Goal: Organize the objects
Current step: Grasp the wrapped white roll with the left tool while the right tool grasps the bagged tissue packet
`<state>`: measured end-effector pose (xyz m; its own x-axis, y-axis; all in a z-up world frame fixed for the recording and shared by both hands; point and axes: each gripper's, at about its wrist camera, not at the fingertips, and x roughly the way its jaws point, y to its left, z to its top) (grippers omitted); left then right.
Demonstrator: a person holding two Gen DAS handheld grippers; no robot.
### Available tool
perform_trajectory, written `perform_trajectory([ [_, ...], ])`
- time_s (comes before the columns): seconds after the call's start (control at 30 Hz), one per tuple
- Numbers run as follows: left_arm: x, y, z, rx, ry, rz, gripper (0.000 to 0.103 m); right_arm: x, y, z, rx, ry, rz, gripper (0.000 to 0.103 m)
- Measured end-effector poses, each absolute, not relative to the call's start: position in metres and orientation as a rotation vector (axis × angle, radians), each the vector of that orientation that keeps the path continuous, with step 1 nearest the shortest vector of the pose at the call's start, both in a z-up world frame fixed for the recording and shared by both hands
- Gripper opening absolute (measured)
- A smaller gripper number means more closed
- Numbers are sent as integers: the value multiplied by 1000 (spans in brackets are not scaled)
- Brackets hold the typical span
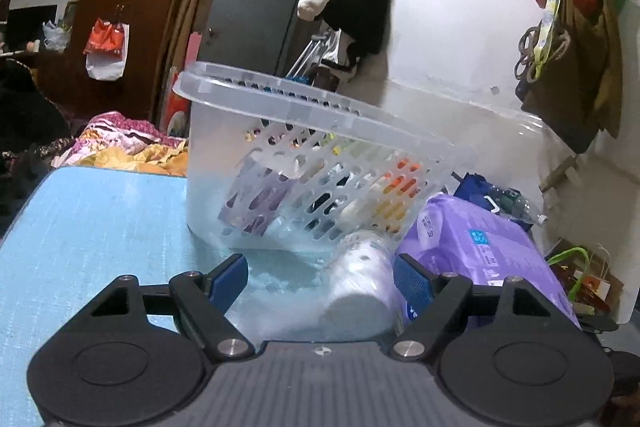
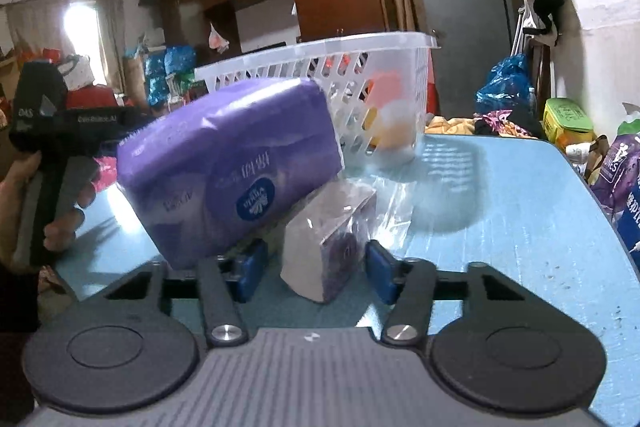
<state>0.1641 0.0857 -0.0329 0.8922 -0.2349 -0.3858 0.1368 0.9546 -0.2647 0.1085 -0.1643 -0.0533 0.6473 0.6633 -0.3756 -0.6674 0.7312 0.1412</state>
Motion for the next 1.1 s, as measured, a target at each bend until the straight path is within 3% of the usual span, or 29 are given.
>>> perform_trajectory([
  [0.4,166,69,-36,-223,444,-195,80,101,-176,-52,-24,414,723,45],
  [0.5,167,69,-36,-239,455,-208,75,103,-175,-52,-30,415,720,45],
  [0.77,169,86,-42,-337,493,-279,49,102,-173,-52,-38,421,732,45],
  [1.1,184,66,-44,-268,557,-303,57,104,-171,-51,-39,423,734,45],
])
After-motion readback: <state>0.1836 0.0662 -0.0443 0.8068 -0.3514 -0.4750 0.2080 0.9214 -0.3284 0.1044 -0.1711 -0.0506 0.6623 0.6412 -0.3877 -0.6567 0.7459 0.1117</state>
